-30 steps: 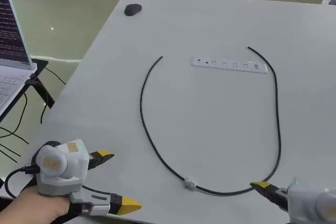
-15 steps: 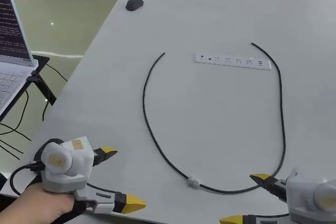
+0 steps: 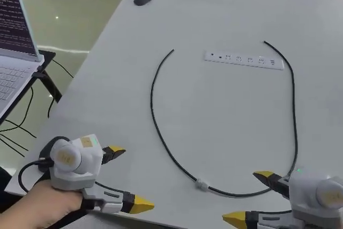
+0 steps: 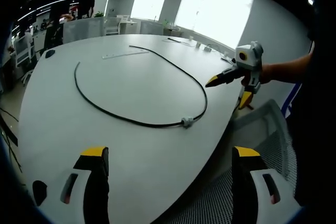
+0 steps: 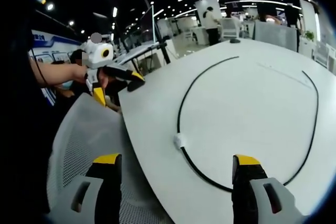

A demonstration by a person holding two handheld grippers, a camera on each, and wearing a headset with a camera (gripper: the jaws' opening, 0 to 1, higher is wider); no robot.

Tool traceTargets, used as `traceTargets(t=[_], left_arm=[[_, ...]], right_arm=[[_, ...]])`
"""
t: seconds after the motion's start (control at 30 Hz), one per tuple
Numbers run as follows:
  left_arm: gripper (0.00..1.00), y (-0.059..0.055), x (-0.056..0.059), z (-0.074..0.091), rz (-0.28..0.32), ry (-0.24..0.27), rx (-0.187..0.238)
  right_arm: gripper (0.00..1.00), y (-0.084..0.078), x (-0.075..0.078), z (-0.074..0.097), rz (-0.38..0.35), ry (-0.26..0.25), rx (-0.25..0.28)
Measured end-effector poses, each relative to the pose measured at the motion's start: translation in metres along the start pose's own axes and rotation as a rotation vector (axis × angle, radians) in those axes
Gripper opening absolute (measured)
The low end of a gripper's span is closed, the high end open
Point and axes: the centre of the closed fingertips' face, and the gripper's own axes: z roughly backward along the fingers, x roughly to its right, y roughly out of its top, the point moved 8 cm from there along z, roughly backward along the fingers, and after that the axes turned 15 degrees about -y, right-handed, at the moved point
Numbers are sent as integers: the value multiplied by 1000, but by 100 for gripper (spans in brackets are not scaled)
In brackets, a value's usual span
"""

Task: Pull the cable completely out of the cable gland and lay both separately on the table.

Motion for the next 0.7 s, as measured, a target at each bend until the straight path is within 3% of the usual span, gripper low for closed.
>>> traceTargets(t=[0.37,0.7], left_arm=[[93,-3,-4,0,5,-5,-17],[94,-2,-8,2,7,8,-3]], right_arm=[[81,13,0,-15,28,-1,-29],[74,23,2,-32,68,-14,-73]])
